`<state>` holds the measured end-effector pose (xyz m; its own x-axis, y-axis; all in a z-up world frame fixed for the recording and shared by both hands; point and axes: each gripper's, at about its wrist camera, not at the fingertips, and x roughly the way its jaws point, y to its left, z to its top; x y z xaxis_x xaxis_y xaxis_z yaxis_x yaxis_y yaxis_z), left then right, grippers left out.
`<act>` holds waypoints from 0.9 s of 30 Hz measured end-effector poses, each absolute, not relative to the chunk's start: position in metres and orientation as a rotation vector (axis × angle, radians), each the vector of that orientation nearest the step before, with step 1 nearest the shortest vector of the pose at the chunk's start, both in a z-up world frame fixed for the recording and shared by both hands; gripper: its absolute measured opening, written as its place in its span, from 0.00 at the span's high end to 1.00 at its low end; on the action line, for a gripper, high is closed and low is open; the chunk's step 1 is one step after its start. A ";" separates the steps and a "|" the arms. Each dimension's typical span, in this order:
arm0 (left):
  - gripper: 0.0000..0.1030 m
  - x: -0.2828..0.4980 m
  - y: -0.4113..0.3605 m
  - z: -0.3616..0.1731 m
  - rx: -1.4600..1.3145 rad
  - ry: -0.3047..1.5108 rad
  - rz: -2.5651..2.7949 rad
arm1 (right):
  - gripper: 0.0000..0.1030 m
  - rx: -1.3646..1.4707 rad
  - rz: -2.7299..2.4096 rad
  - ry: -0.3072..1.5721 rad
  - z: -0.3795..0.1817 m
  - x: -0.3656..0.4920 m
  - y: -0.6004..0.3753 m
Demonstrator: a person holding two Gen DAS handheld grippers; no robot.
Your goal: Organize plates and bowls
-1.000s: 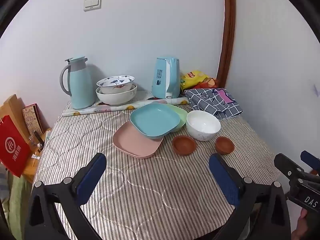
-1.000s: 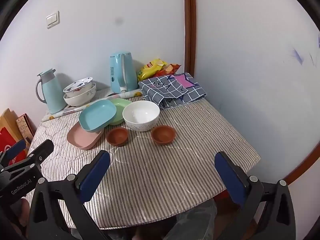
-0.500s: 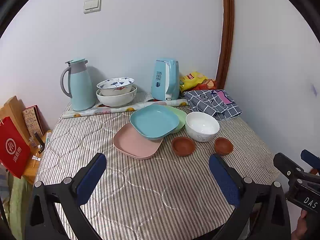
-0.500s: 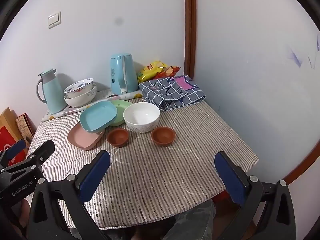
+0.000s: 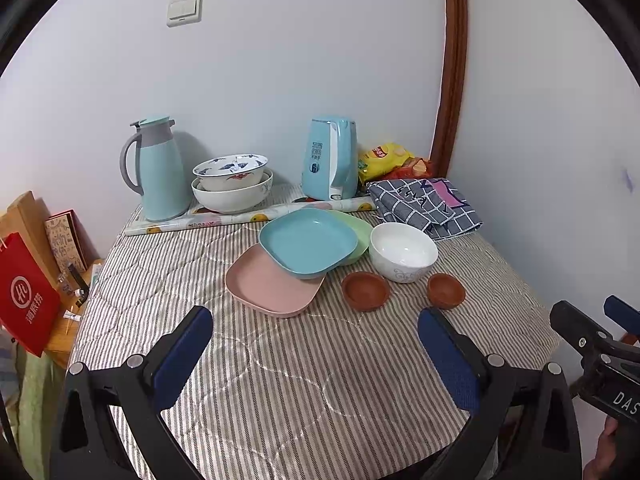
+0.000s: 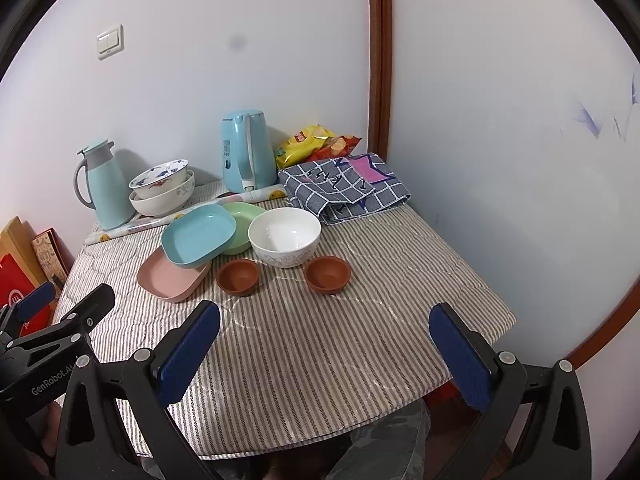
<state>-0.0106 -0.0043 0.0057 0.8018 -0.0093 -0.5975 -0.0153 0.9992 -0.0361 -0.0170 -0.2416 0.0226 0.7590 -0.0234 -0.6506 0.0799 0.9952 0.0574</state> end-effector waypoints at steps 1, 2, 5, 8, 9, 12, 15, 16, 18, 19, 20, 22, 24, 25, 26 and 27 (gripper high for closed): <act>0.00 -0.011 -0.005 0.006 -0.038 0.639 0.005 | 0.00 0.085 -0.055 0.706 0.023 -0.017 -0.242; 0.00 -0.011 -0.005 0.006 -0.038 0.640 0.004 | 0.00 0.086 -0.053 0.706 0.023 -0.017 -0.242; 0.00 -0.012 -0.005 0.005 -0.037 0.638 0.008 | 0.00 0.088 -0.053 0.705 0.024 -0.018 -0.242; 0.00 -0.013 -0.004 0.005 -0.039 0.638 0.009 | 0.00 0.086 -0.051 0.705 0.023 -0.018 -0.241; 0.00 -0.014 -0.004 0.006 -0.039 0.636 0.010 | 0.00 0.086 -0.050 0.704 0.023 -0.018 -0.241; 0.00 -0.013 -0.004 0.006 -0.037 0.635 0.007 | 0.00 0.087 -0.051 0.703 0.022 -0.019 -0.240; 0.00 -0.013 -0.004 0.007 -0.037 0.636 0.004 | 0.00 0.085 -0.054 0.706 0.021 -0.019 -0.240; 0.00 -0.013 -0.003 0.007 -0.036 0.635 0.003 | 0.00 0.085 -0.055 0.706 0.021 -0.019 -0.240; 0.00 -0.014 -0.001 0.008 -0.034 0.631 0.005 | 0.00 0.086 -0.054 0.703 0.021 -0.020 -0.239; 0.00 -0.014 0.000 0.008 -0.038 0.632 0.005 | 0.00 0.085 -0.053 0.704 0.021 -0.019 -0.238; 0.00 -0.013 0.000 0.008 -0.040 0.635 0.004 | 0.00 0.081 -0.055 0.706 0.021 -0.019 -0.237; 0.00 -0.013 0.002 0.008 -0.039 0.634 0.009 | 0.00 0.079 -0.054 0.703 0.021 -0.020 -0.236; 0.00 -0.012 0.002 0.008 -0.043 0.636 0.008 | 0.00 0.081 -0.049 0.702 0.021 -0.020 -0.235; 0.00 -0.012 0.002 0.007 -0.044 0.636 0.008 | 0.00 0.079 -0.048 0.702 0.021 -0.020 -0.235; 0.00 -0.012 0.002 0.008 -0.042 0.637 0.010 | 0.00 0.078 -0.048 0.700 0.021 -0.021 -0.234; 0.00 -0.012 0.001 0.008 -0.040 0.637 0.010 | 0.00 0.078 -0.049 0.701 0.021 -0.021 -0.234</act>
